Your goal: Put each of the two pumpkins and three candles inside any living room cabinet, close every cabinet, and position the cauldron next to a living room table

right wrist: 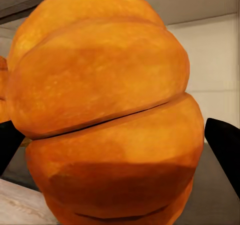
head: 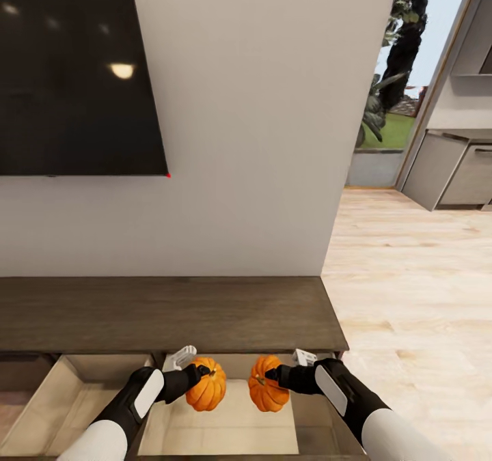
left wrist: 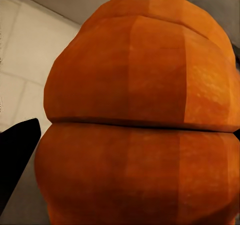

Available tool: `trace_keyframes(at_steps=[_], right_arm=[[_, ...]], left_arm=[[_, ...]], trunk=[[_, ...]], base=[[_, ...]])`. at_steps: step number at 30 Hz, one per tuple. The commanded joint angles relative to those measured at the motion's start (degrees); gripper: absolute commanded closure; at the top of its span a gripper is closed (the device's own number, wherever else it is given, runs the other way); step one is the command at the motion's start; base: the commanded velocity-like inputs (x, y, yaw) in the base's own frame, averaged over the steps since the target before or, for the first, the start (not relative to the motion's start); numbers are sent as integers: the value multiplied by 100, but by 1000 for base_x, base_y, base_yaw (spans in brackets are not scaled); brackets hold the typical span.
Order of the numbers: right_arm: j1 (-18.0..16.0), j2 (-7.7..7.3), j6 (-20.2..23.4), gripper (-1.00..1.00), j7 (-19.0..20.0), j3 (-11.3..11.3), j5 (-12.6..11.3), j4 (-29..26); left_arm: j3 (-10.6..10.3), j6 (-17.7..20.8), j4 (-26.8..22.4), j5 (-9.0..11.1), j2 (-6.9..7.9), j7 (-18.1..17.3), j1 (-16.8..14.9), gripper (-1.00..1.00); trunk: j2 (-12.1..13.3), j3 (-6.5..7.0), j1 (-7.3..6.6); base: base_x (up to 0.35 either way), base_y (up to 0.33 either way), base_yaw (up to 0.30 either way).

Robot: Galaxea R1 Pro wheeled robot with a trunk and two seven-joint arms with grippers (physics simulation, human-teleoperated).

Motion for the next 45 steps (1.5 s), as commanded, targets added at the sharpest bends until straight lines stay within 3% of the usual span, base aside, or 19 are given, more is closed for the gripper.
trace_keyframes(at_steps=[1,11,19,23,30,31,33,36,45], right_arm=[[-7,1,-4,100,-9,-1,-16,9],[-62,11,21,100,-66,18,-14,-75],[-200,163,136,100,-143,18,-14,325],[-345,248,114,100,-161,17,-9,639],[-511,333,97,100,-190,4,-19,753],[-547,377,72,100,-236,-9,-26,797],[-589,546,-121,100,-435,-33,-51,971],[-602,695,-309,100,-523,-41,-56,1113],[-610,758,-470,100,-581,-59,-68,1269]], left_arm=[[-1,-4,28,8,4,-2,-21,100],[-7,10,78,-7,63,-52,-135,100],[-5,277,211,-6,112,4,-232,100],[-2,338,721,-17,143,11,-488,100],[-13,309,929,-30,141,41,-846,100],[-32,208,943,-31,128,44,-880,100],[-285,-349,1203,-27,100,47,-917,100],[-528,-638,1473,-22,81,48,-931,100],[-701,-831,1700,-8,79,42,-941,100]], trunk=[[-42,-18,23],[-443,-212,242],[-443,-279,242],[-443,-316,242],[-443,-382,242],[-443,-391,242],[-443,-410,242],[-443,-438,242],[-443,-523,242]], base=[[0,0,0],[0,0,0],[0,0,0],[0,0,0],[0,0,0],[0,0,0],[0,0,0],[0,0,0],[0,0,0]])
